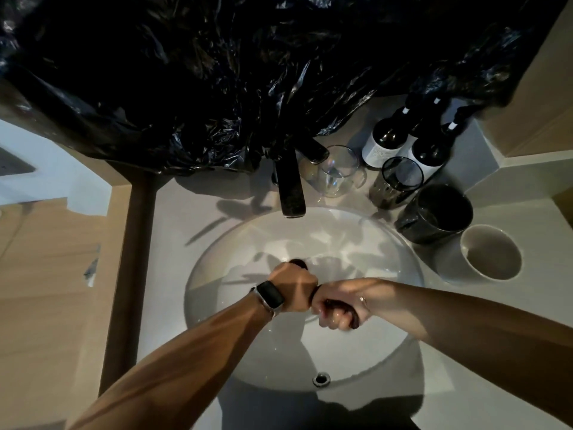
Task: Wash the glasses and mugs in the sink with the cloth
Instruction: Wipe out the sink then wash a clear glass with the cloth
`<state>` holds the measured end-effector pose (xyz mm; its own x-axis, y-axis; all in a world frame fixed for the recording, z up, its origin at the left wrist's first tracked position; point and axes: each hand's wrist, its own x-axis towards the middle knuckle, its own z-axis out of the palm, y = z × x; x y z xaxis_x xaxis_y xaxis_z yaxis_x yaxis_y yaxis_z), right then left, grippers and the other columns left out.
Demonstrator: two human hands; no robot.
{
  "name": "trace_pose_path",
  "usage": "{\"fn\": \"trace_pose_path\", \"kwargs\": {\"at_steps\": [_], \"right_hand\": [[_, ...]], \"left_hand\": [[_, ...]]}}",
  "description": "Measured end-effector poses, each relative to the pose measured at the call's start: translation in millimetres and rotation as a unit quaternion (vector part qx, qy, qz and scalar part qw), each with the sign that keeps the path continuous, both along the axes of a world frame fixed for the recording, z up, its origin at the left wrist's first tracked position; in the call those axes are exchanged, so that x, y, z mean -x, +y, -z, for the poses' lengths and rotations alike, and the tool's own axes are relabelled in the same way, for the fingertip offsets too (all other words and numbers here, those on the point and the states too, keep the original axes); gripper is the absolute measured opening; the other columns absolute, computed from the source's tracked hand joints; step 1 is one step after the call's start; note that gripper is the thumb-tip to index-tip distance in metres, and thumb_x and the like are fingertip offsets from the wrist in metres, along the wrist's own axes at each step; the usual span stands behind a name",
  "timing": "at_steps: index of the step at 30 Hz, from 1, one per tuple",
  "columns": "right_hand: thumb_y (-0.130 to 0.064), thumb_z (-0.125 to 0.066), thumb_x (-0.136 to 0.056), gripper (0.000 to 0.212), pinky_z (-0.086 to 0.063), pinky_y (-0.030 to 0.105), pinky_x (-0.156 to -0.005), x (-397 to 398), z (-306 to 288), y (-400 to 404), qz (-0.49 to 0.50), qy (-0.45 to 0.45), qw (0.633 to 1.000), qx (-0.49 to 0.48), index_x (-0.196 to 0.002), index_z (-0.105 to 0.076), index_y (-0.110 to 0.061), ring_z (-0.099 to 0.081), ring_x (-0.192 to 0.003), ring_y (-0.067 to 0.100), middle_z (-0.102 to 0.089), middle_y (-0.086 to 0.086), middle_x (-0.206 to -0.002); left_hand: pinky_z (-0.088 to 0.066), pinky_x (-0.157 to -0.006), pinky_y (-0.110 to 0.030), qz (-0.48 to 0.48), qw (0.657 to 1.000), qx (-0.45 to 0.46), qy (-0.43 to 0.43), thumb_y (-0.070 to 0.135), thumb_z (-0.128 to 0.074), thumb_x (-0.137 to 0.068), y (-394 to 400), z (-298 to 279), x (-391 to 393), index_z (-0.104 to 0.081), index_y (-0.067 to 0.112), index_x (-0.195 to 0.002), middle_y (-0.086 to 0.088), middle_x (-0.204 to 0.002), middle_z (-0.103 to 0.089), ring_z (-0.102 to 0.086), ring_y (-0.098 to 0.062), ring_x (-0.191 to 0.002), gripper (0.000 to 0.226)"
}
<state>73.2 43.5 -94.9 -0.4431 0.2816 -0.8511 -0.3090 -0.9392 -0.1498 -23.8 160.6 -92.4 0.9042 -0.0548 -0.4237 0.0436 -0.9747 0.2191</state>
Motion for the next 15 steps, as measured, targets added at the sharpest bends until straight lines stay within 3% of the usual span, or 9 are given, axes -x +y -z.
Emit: {"fn": "trace_pose_path", "kwargs": {"at_steps": [3,8,15], "right_hand": [[-0.003,-0.039,-0.072,0.025,-0.016,0.015,-0.032,6.3,2.1,1.2,0.001,0.018,1.000,0.007,-0.064,-0.024,-0.022,-0.020,-0.036,0.006,-0.022,-0.006,-0.051],[-0.002,-0.038,-0.068,0.024,-0.013,0.014,-0.031,16.7,4.5,3.0,0.031,0.056,0.998,0.019,-0.054,-0.030,-0.020,-0.015,-0.037,0.007,-0.025,-0.005,-0.048],[-0.002,-0.037,-0.070,0.026,-0.015,0.014,-0.029,22.6,-0.8,2.1,0.074,0.057,0.995,0.023,-0.056,-0.026,-0.021,-0.011,-0.039,0.008,-0.025,-0.005,-0.046]], "left_hand": [[-0.028,-0.066,-0.028,-0.008,1.000,0.004,-0.015,0.030,-0.055,-0.089,0.1,5.6,4.3,-0.071,0.012,-0.092,-0.006,-0.089,-0.072,-0.041,-0.019,-0.074,0.024],[-0.034,-0.064,-0.028,0.011,1.000,0.007,-0.001,0.032,-0.055,-0.087,3.8,6.7,9.5,-0.071,0.013,-0.088,-0.007,-0.086,-0.072,-0.064,-0.030,-0.082,0.025],[-0.038,-0.063,-0.028,0.022,1.000,-0.002,0.006,0.036,-0.053,-0.086,4.8,8.2,10.7,-0.069,0.013,-0.085,-0.005,-0.083,-0.071,-0.064,-0.030,-0.078,0.028]]}}
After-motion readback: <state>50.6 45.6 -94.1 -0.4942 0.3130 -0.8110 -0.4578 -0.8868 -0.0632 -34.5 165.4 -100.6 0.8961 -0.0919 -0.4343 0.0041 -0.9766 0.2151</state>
